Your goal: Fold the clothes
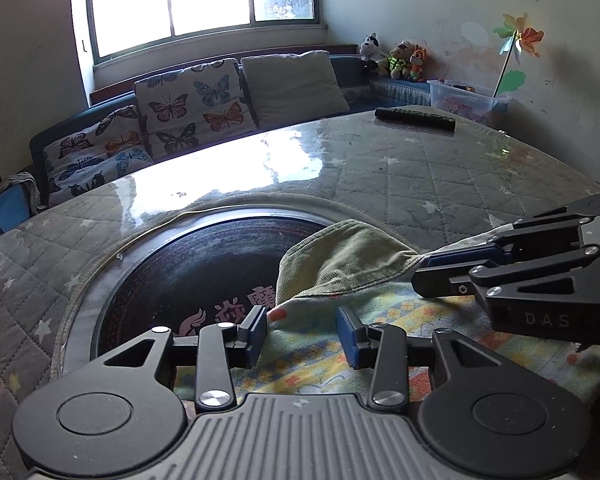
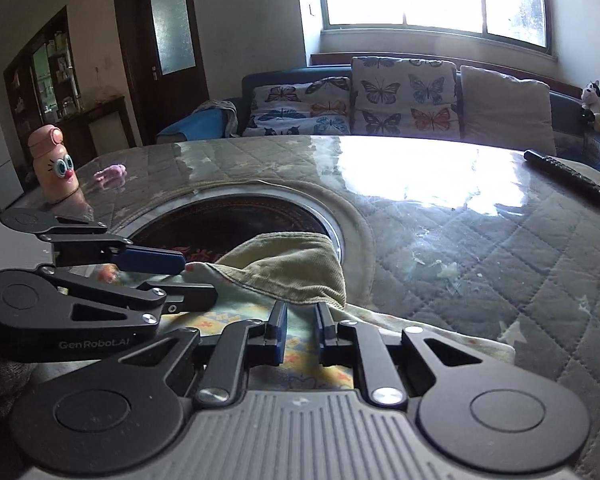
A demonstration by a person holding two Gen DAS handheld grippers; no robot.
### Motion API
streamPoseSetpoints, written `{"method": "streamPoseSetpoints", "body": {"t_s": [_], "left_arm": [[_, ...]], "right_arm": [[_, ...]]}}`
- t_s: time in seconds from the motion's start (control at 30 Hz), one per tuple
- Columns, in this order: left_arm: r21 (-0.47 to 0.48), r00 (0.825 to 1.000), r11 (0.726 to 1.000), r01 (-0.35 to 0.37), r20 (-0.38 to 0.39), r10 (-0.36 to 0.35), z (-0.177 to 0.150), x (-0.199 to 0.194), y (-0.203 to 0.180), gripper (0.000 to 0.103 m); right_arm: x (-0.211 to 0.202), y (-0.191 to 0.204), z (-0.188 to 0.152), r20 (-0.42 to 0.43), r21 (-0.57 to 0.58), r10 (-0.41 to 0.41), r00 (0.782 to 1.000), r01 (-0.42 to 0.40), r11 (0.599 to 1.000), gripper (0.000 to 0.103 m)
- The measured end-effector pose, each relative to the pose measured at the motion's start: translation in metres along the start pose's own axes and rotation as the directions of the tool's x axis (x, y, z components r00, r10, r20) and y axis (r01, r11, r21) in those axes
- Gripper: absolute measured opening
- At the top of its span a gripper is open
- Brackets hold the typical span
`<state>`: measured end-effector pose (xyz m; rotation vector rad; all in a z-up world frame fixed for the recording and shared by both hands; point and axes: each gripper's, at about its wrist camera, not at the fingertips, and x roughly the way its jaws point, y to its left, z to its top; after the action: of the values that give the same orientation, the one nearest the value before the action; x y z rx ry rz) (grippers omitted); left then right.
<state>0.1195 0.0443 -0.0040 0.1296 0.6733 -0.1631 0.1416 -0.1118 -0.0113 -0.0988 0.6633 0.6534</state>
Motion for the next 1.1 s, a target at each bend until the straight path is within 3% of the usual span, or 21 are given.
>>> {"method": "streamPoseSetpoints", "body": {"t_s": [0.17,0.3,0.63,0.87,0.93,1.0,1.1], "left_arm": [[-0.024,1.0,1.0,0.014,0.023,-0.013,-0.004,-0.014,-0.002,0.044],[-0.028,1.0,1.0,0.007,0.024,-0.006,-0.012,-0.022,-0.004,0.044],[-0.06,0.999,0.997,-0.04,0.024,0.041,-0.032,-0.034,-0.004,0.046],[-0.082,0.996,0.994,-0.077,0.032,0.08,-0.041,-0.045,-0.001,0.053],[-0.093,0.995,0.991,-0.092,0.033,0.095,-0.045,-0.05,0.001,0.056],[-0.105,0.993,0.989,-0.109,0.033,0.113,-0.049,-0.055,0.003,0.066],[-0.127,0.99,0.983,-0.13,0.034,0.136,-0.056,-0.064,0.005,0.071]], "right_arm": [[-0.009,0.013,-0.003,-0.002,-0.037,0.046,0.999,-0.046,0.998,0.015],[-0.011,0.016,-0.011,-0.012,-0.05,0.034,0.999,-0.034,0.998,0.015],[-0.035,-0.007,-0.031,0.003,-0.011,-0.064,0.998,0.064,0.998,0.016],[-0.052,-0.024,-0.045,0.016,0.04,-0.132,0.991,0.131,0.991,0.017],[-0.057,-0.024,-0.047,0.023,0.043,-0.137,0.99,0.136,0.99,0.021],[-0.063,-0.019,-0.049,0.035,0.036,-0.128,0.991,0.127,0.991,0.029],[-0.071,-0.008,-0.049,0.061,0.012,-0.102,0.993,0.101,0.995,0.038]]}}
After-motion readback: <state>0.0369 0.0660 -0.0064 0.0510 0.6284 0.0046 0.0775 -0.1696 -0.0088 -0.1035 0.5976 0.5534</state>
